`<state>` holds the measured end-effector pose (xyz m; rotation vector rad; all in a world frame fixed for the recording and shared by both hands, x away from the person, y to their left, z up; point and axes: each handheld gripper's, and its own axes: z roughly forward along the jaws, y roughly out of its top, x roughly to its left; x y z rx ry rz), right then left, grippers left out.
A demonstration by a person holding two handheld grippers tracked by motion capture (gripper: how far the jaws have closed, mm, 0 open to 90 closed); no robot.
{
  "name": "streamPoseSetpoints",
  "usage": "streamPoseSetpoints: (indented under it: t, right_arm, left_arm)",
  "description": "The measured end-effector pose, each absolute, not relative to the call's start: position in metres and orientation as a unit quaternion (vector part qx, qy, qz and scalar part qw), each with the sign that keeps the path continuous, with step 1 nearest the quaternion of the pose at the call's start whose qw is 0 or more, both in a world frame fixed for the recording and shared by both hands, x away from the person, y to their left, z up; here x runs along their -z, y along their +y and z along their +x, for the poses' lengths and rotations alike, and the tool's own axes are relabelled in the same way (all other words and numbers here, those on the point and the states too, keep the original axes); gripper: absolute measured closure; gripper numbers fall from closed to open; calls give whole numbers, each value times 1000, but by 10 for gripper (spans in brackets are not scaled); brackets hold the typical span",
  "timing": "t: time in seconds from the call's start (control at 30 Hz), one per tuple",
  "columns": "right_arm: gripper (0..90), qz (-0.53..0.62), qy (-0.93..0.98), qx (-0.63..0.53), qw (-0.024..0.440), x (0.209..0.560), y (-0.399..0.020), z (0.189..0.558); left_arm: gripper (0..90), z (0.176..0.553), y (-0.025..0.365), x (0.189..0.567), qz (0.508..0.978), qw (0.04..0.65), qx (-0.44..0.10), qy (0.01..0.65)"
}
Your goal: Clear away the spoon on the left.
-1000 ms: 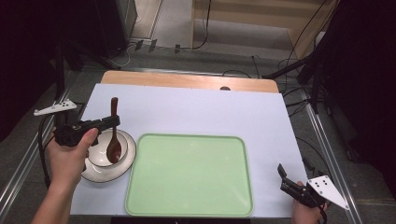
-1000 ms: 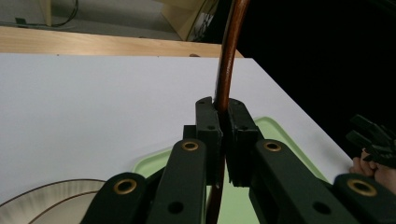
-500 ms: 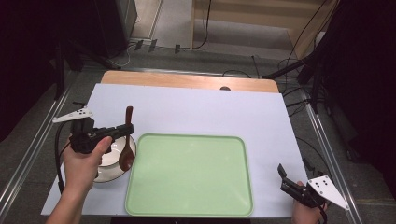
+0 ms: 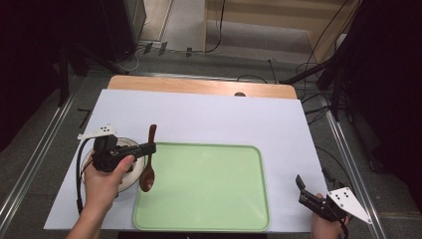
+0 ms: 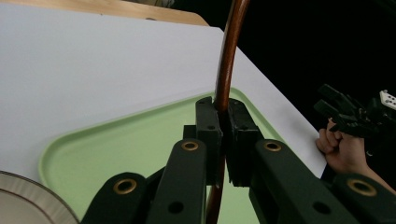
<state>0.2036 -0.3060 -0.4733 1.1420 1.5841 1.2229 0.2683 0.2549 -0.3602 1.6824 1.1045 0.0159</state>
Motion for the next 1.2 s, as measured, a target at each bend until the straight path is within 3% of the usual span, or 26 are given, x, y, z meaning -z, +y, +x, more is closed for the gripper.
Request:
streamPoseSetpoints:
  t: [1.2]
  right_arm:
    - [132,452,628,-485,406,473,-306,204]
  left_arm:
    - [844,264,243,429,677,547,79,486]
